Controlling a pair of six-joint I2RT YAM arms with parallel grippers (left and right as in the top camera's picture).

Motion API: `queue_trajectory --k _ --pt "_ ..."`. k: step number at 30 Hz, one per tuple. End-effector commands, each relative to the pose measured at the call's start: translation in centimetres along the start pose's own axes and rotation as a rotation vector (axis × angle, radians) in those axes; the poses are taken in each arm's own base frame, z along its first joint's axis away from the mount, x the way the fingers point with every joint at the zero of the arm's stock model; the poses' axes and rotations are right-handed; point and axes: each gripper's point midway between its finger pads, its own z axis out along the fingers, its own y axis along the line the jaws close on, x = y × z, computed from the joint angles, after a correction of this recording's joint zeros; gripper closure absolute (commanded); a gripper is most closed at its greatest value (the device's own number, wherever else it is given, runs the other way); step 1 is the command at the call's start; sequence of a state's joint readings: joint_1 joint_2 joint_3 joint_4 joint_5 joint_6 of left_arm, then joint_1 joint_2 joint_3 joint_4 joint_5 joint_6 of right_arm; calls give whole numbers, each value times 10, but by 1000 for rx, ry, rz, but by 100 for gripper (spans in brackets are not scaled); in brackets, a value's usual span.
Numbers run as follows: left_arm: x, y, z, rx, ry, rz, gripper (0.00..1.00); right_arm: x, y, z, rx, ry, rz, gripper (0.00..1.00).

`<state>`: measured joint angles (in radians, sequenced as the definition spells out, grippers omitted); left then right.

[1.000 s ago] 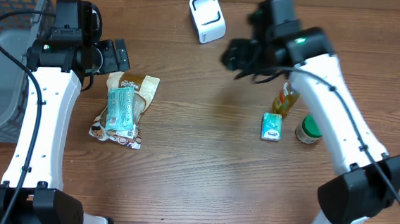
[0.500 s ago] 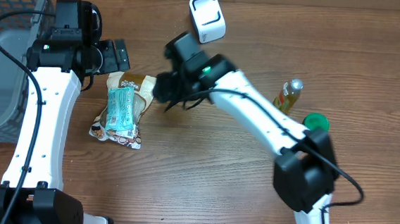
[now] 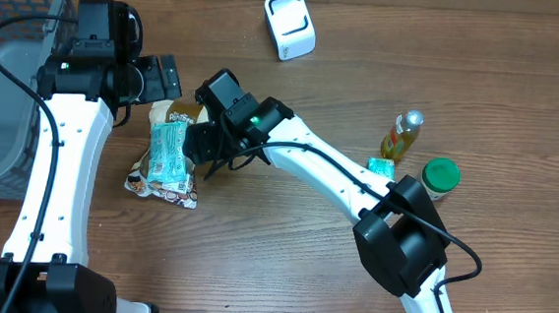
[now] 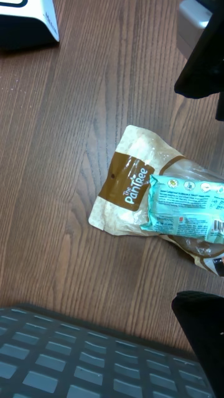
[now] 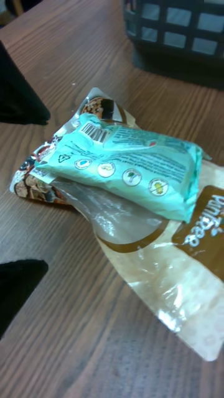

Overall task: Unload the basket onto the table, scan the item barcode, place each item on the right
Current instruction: 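Move the open right gripper left toward the snack bag, then grasp the teal wipes pack on the snack bag with the right gripper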

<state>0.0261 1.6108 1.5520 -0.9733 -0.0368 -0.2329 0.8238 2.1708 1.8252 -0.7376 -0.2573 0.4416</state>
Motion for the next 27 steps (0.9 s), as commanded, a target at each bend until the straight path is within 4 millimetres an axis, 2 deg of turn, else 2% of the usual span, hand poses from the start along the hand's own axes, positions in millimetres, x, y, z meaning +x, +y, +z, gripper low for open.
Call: queue_trajectory --k 1,4,9,15,22,27 --pt "-6 -5 -4 12 -16 -1 0 -2 -1 0 -1 -6 -2 31" --pt "-6 -5 -4 12 -16 -1 0 0 0 0 -2 -5 -5 28" --pt "-6 -5 -4 12 -16 -1 1 1 8 2 -13 -10 -21 29" --pt "-6 -5 -4 12 -16 -1 0 3 24 7 -39 -25 -52 39" --pt "-6 -5 -4 12 -16 -1 0 3 42 16 -86 -71 -95 40" --pt "-6 -5 -4 12 -16 -1 0 1 41 21 -88 -98 -102 40"
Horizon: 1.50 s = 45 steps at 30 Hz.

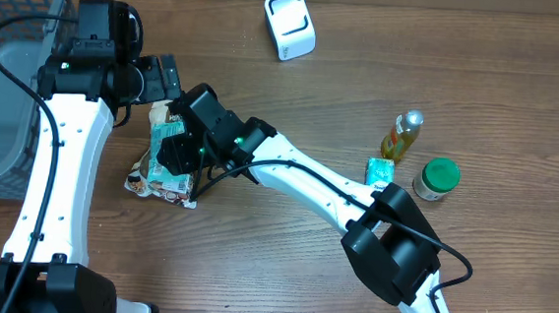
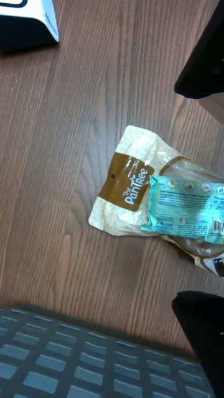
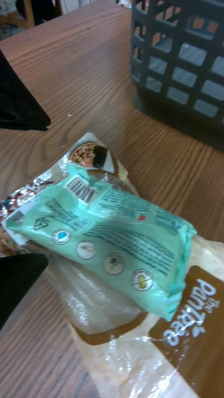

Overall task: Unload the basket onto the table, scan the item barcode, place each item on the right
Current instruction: 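Grasp the teal wipes pack on the snack bag with the right gripper, then pull the teal wipes pack right off the snack bag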

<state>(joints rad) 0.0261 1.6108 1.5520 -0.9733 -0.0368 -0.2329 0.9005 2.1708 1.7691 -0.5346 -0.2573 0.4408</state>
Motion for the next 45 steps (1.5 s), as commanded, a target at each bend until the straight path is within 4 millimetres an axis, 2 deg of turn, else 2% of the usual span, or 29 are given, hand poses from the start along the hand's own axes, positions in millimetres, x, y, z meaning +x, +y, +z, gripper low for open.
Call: queue_trajectory --k 1,5,15,20,23,27,29,32,37,39,42,45 --pt "-6 -5 -4 12 -16 -1 1 1 -7 4 15 -17 -2 40" --pt "-6 -5 -4 12 -16 -1 1 8 -14 12 23 -22 -1 40" --pt "-6 -5 -4 12 -16 -1 0 14 -22 33 -9 -104 -28 54" --pt "-6 -5 -4 12 -16 -1 0 21 -36 54 14 -107 -26 57" --pt "-6 -5 -4 12 -16 -1 1 28 -41 65 18 -96 -26 67" --pt "-6 -5 -4 12 -16 -1 0 28 -41 66 17 -95 -26 96" --pt "-6 -5 -4 12 -16 -1 0 23 -37 60 9 -109 -28 96" --pt "-6 -5 -4 12 -16 -1 0 7 -28 43 -5 -148 -32 96" --pt "-6 -5 -4 12 -16 -1 1 -30 -7 -8 -45 -253 -43 96" --pt "-6 -5 -4 12 -16 -1 0 -39 -4 -25 -47 -275 -40 96" --pt "-6 -5 -4 12 -16 -1 1 -42 -14 -45 -20 -263 -15 96" --pt "-6 -5 -4 12 -16 -1 0 -32 -34 -52 34 -204 27 96"
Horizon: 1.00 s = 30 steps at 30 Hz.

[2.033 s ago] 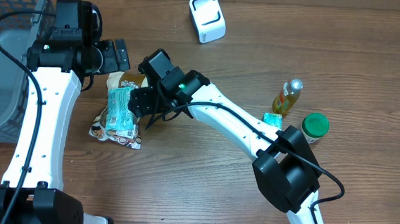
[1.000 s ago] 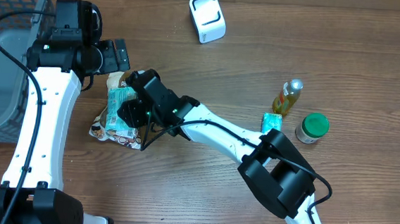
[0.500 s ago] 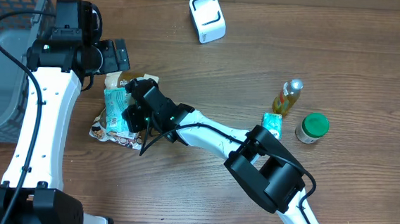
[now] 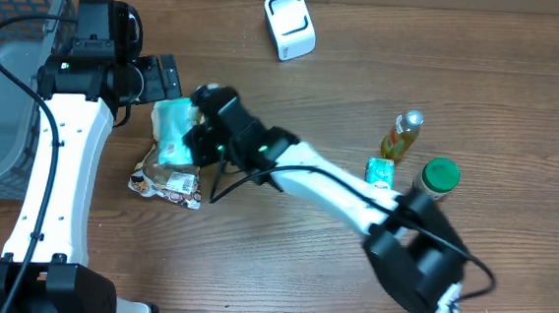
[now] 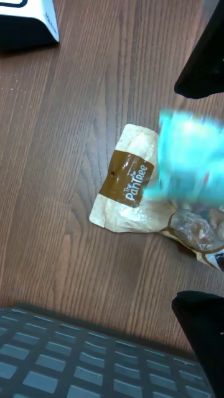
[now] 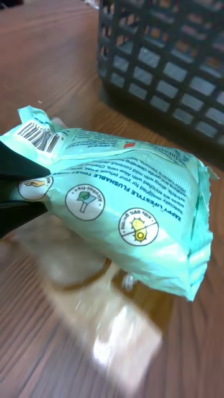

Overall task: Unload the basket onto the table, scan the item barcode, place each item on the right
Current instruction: 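Pull the teal wipes pack right off the snack bag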

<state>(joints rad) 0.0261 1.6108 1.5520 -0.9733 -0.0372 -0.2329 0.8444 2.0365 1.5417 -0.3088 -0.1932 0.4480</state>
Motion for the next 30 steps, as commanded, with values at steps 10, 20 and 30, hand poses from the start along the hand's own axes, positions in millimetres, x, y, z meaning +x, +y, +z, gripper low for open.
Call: queue_trajectory --k 10,20,30 --pt "-6 -5 -4 13 -16 -1 0 49 -108 -49 358 230 304 96" --pt "-6 -5 -4 13 -16 -1 0 112 -135 -46 449 335 435 96" --pt "-6 -5 -4 13 -16 -1 0 123 -138 -44 449 354 438 95"
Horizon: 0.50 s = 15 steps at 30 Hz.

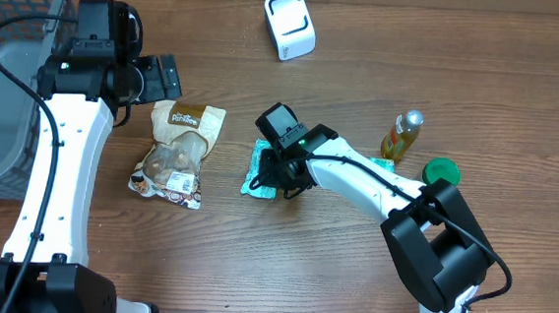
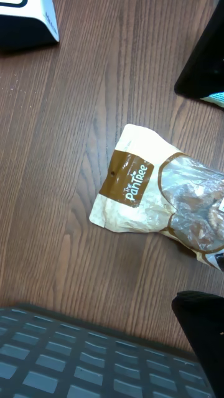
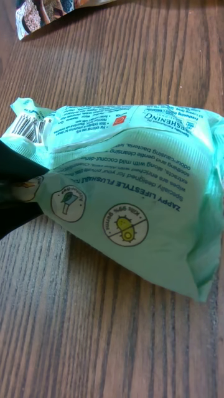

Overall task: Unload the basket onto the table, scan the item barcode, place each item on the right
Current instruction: 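Pull the teal wipes pack right off the snack bag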

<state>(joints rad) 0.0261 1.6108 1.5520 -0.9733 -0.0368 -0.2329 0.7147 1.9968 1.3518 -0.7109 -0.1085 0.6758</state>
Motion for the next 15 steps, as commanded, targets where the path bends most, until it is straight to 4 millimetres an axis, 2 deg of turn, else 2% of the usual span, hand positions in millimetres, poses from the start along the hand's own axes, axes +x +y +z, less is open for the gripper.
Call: queue_trajectory --k 1,4,6,8,9,10,15 --pt "-6 -5 -4 12 -16 -1 0 8 -5 3 17 17 10 93" --pt "-6 -5 -4 12 -16 -1 1 8 -3 2 6 22 10 89" --pt "-6 -5 -4 12 -16 -1 0 8 2 0 -20 32 11 82" --pt "-6 -5 -4 12 -16 -1 0 7 6 -4 -37 34 11 65" --pt "-6 -5 -4 12 -16 -1 0 7 7 -5 -38 33 11 53" --pt "-6 -5 -4 12 -16 -1 1 7 7 -7 -36 34 11 47" --pt "-6 -5 -4 12 -16 -1 0 4 12 -19 -35 35 4 41"
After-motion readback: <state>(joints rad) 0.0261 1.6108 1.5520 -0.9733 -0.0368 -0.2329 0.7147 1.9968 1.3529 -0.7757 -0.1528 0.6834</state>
